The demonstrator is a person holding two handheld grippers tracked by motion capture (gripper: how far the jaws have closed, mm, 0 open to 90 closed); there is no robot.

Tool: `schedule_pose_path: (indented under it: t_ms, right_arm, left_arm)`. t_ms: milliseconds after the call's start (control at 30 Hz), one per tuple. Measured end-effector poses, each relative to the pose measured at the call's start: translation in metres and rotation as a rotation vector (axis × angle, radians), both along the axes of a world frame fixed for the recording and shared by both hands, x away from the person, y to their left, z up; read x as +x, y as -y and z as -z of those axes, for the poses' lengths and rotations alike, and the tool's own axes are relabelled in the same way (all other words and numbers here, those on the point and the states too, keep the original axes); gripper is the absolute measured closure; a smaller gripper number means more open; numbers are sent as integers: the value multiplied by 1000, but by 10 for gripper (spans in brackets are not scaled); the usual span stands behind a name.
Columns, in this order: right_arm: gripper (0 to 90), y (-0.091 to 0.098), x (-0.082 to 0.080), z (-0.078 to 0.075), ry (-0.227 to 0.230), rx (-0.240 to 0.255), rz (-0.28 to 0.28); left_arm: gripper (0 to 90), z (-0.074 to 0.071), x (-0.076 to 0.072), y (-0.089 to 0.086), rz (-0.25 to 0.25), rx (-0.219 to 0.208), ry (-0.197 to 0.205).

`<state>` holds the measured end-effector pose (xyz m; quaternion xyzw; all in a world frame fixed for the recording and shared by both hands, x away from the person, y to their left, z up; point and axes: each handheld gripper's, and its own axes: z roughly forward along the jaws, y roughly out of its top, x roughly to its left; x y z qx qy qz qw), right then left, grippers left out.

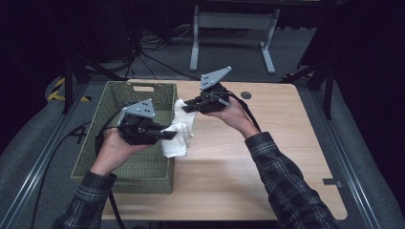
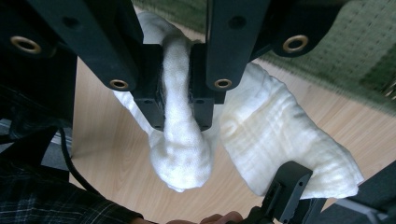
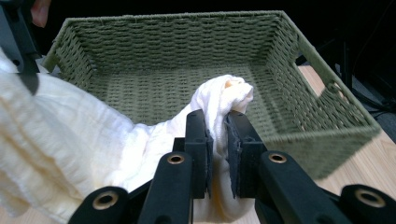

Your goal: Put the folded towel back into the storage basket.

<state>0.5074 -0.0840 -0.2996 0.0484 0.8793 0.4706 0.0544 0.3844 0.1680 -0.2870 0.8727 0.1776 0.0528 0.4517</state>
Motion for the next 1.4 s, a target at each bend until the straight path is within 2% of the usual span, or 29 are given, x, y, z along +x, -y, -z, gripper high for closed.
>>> schedule_pose_path:
  t_ms: [233,267,300,400,767,967,1000,1033,1067,1100,1200,1300,1400]
  right_arm:
    - [804,-39,6,7,5,2,-28]
    - [804,-39,6,7,5,2,-28]
    - [805,-48,7,9,4,-2,-36]
    - [804,-60,8,12,3,-3,-44]
    - [804,-82,10,27,-10,-21,-55]
    - [805,-86,9,33,-15,-32,-63]
    - [805,-87,10,34,-17,-34,-63]
    - [805,-87,10,34,-17,-34,-63]
    - [804,-87,10,35,-20,-36,-63]
    - [805,-88,10,36,-22,-36,-64]
    - [804,-90,12,40,-27,-38,-64]
    - [804,-92,15,44,-28,-47,-65]
    - [804,-94,17,45,-21,-52,-63]
  left_arm:
    - [799,3,-7,-28,-46,6,2]
    - [799,3,-7,-28,-46,6,2]
    - [799,5,-8,-36,-58,7,0]
    - [798,8,-11,-45,-71,15,-2]
    - [796,24,-14,-62,-98,37,-19]
    - [786,32,-15,-61,-80,47,-33]
    - [769,33,-15,-60,-75,51,-30]
    - [714,33,-15,-60,-75,51,-30]
    - [714,34,-16,-59,-79,51,-25]
    - [631,34,-15,-59,-83,49,-26]
    - [501,33,-14,-58,-96,40,-21]
    - [426,33,-13,-56,-105,31,-12]
    - [406,34,-13,-54,-108,28,-13]
